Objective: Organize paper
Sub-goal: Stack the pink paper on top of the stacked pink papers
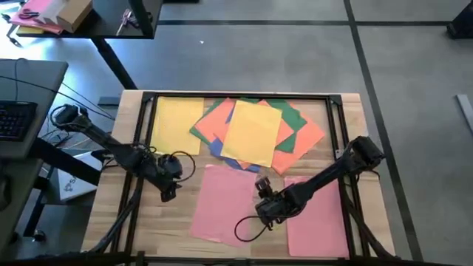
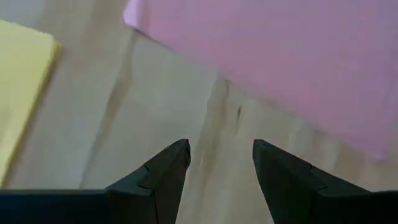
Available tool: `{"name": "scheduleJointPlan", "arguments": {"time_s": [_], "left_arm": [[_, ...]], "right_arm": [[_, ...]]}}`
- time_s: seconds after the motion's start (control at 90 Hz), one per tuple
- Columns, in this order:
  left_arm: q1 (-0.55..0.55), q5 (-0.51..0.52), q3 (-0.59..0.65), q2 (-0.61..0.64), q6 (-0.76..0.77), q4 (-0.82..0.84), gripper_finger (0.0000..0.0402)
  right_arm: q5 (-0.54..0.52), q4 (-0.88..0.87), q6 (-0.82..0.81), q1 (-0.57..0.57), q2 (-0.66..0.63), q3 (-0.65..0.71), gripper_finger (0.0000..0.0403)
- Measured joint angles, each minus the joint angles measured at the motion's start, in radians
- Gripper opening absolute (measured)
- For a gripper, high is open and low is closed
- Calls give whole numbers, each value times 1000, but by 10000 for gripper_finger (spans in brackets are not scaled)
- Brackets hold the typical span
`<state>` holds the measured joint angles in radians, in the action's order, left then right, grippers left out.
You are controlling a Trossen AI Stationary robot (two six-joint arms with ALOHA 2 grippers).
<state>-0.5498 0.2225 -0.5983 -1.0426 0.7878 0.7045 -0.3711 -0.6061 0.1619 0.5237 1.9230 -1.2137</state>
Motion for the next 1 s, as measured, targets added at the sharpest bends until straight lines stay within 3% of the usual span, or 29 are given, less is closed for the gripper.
{"name": "scheduleJointPlan", "arguments": {"time_s": [0.189, 0.5, 0.844, 1.0], "left_arm": [[-70, 0, 30, -168, -76, -151, 172], [-142, 85, 27, -407, -186, -228, 172], [-141, 120, 43, -445, -190, -364, 172], [-140, 131, 47, -449, -214, -449, 172]], "right_arm": [[-30, 34, 45, 12, 78, -3, 144], [-86, 50, 15, 35, 89, -1, 144], [-89, 117, 78, 45, 92, 0, 144], [-71, 303, 167, 33, 111, 3, 144]]}}
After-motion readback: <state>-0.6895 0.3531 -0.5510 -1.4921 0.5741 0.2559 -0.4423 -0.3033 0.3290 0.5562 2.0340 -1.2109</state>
